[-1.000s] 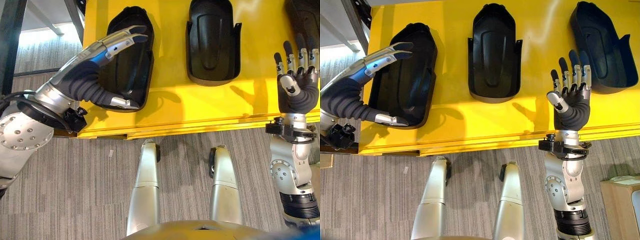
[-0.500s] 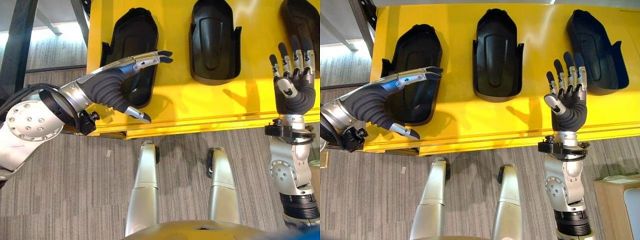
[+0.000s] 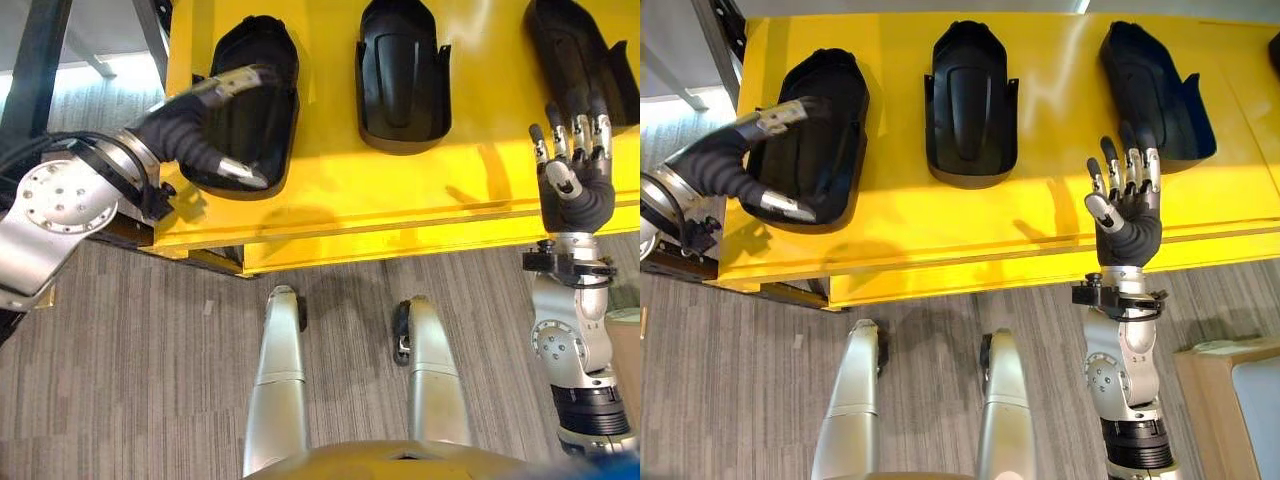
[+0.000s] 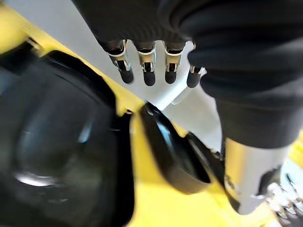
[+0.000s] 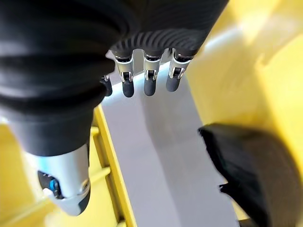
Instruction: Move parts from the plastic box to the shelf.
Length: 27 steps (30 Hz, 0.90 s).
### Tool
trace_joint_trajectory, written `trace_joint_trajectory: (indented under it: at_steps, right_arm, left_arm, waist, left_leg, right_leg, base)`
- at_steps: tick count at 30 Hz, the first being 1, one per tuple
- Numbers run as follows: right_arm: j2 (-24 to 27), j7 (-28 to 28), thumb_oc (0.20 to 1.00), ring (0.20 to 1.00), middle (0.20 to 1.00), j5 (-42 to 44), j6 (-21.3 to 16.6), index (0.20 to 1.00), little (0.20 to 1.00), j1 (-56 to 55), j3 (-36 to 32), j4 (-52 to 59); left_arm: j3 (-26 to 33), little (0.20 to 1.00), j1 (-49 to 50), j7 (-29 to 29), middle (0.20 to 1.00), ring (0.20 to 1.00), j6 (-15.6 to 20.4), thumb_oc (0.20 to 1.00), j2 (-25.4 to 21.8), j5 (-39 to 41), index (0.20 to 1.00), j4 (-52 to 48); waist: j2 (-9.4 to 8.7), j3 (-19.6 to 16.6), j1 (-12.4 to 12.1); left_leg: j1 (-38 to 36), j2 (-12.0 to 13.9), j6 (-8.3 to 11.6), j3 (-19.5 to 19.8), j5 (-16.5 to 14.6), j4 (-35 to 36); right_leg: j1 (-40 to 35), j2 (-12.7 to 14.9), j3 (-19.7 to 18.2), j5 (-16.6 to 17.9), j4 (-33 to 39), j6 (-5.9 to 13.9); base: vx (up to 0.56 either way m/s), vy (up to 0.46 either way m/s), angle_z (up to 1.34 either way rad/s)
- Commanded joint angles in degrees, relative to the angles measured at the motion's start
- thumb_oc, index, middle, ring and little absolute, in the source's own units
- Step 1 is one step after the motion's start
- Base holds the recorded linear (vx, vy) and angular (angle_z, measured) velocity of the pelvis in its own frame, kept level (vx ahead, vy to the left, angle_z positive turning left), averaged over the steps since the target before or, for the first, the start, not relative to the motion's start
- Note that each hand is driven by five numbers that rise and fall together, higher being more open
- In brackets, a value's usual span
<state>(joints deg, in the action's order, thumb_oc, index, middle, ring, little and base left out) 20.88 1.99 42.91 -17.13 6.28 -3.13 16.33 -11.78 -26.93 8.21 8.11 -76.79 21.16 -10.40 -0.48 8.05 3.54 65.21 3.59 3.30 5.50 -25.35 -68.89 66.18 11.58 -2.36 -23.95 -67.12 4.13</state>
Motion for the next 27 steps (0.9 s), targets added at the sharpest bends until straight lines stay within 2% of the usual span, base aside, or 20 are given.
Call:
trace_joint_trajectory:
  at_steps: [1,7,18,27]
  right_arm:
    - [1.2,-1.2,1.000,1.000,1.000,1.4,-1.9,1.000,1.000,3.2,-0.9,4.2]
    - [1.0,-1.7,1.000,1.000,1.000,1.8,-1.4,1.000,1.000,3.4,-0.7,3.7]
    - [0.9,-2.0,1.000,1.000,1.000,2.6,-0.6,1.000,1.000,3.7,-0.7,3.4]
    - [0.9,-2.4,1.000,1.000,1.000,3.5,0.1,1.000,1.000,3.7,0.1,3.4]
  left_arm:
    - [4.1,1.000,-7.4,-2.8,1.000,1.000,0.6,1.000,-1.0,-3.7,1.000,7.3]
    - [4.5,1.000,-8.2,-3.6,1.000,1.000,-1.2,1.000,1.6,-10.1,1.000,13.4]
    - [1.9,1.000,-11.9,-2.7,1.000,1.000,-4.4,1.000,6.0,-16.7,1.000,18.2]
    - [-3.5,1.000,-17.8,-1.4,1.000,1.000,-6.7,1.000,9.3,-22.5,1.000,22.8]
  waist:
    - [0.74,3.0,1.4]
    - [0.44,3.3,1.7]
    - [0.14,3.6,2.2]
    - [0.01,3.9,2.7]
  left_leg:
    - [0.2,-0.2,-1.77,-1.3,2.8,3.0]
    - [0.4,-0.1,-1.82,-1.2,2.7,2.5]
    - [0.6,0.1,-1.88,-1.2,2.5,2.1]
    - [0.8,0.2,-1.85,-1.3,2.7,2.1]
  right_leg:
    - [-2.4,1.5,-0.2,-0.9,-0.7,-0.23]
    - [-2.2,1.2,-0.3,-0.9,-0.8,-0.48]
    - [-1.8,0.7,-0.8,-0.9,-1.2,-0.73]
    - [-1.7,0.6,-0.8,-0.6,-1.1,-0.89]
  base:
    - [-0.01,0.001,0.09]
    - [-0.01,-0.001,-0.08]
    - [0.00,0.001,-0.01]
    - [0.00,0.000,0.00]
